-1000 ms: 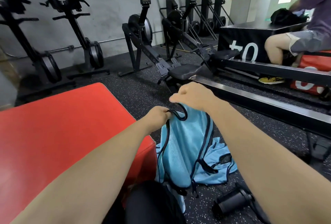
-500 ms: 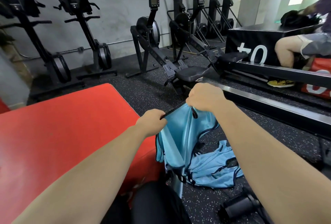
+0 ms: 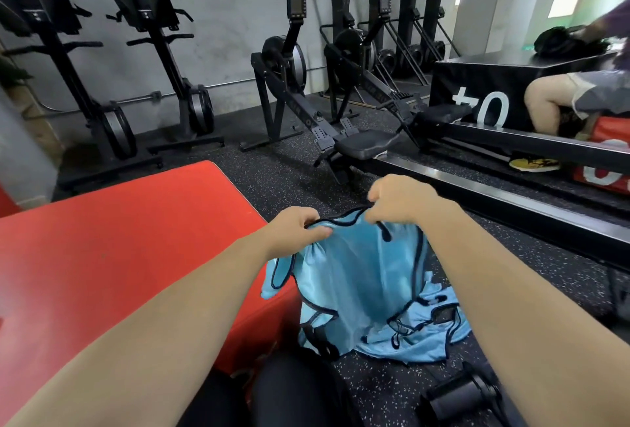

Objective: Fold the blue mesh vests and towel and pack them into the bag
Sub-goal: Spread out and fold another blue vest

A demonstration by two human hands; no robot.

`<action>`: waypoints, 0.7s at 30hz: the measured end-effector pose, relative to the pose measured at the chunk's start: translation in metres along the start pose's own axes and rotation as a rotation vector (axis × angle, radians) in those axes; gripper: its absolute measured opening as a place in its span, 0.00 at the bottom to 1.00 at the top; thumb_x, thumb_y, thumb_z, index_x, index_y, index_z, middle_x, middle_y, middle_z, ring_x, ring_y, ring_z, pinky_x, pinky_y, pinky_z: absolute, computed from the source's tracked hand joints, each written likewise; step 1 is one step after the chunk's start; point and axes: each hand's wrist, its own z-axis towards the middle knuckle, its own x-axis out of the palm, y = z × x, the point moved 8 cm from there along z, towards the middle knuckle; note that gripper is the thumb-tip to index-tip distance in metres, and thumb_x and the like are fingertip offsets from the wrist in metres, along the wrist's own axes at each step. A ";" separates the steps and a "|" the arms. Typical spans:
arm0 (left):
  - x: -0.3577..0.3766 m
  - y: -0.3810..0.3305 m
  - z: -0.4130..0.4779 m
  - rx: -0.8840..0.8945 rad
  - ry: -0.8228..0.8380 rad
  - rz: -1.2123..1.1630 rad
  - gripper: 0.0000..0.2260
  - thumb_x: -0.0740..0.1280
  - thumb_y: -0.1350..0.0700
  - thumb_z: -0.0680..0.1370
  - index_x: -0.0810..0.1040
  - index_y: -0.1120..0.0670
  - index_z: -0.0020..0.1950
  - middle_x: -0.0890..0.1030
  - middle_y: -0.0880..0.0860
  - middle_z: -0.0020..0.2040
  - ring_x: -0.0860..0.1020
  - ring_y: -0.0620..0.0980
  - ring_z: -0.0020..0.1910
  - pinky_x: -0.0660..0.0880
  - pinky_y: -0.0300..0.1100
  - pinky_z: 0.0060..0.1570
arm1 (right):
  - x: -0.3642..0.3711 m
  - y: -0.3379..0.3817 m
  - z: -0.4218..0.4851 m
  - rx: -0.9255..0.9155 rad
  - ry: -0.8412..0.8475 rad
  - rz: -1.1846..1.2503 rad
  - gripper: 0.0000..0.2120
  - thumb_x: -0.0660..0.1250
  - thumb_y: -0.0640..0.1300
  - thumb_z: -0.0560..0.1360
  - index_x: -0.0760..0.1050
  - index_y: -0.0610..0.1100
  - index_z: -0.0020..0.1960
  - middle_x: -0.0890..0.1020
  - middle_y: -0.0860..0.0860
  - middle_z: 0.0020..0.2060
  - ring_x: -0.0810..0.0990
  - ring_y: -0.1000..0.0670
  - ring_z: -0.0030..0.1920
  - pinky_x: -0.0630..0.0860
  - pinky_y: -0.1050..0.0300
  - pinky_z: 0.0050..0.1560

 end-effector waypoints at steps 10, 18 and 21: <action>-0.001 -0.029 -0.007 -0.019 0.168 -0.116 0.03 0.71 0.65 0.73 0.81 0.57 0.42 0.78 0.51 0.36 0.72 0.44 0.34 0.70 0.37 0.37 | 0.035 0.035 -0.010 -0.157 0.223 0.229 0.07 0.74 0.45 0.70 0.78 0.45 0.44 0.77 0.51 0.37 0.75 0.51 0.37 0.70 0.57 0.37; -0.028 0.007 -0.014 -0.123 -0.013 0.201 0.06 0.60 0.63 0.71 0.76 0.59 0.41 0.70 0.47 0.25 0.69 0.50 0.27 0.70 0.44 0.32 | 0.032 0.021 -0.006 -0.085 0.165 0.119 0.16 0.71 0.44 0.74 0.80 0.38 0.60 0.81 0.43 0.58 0.78 0.43 0.58 0.76 0.52 0.59; -0.044 0.014 -0.015 -0.119 -0.095 0.275 0.10 0.60 0.60 0.75 0.79 0.49 0.44 0.78 0.45 0.35 0.76 0.50 0.36 0.76 0.44 0.38 | 0.032 0.017 -0.009 -0.058 0.139 0.085 0.19 0.68 0.45 0.77 0.77 0.39 0.65 0.79 0.45 0.62 0.76 0.43 0.61 0.74 0.53 0.61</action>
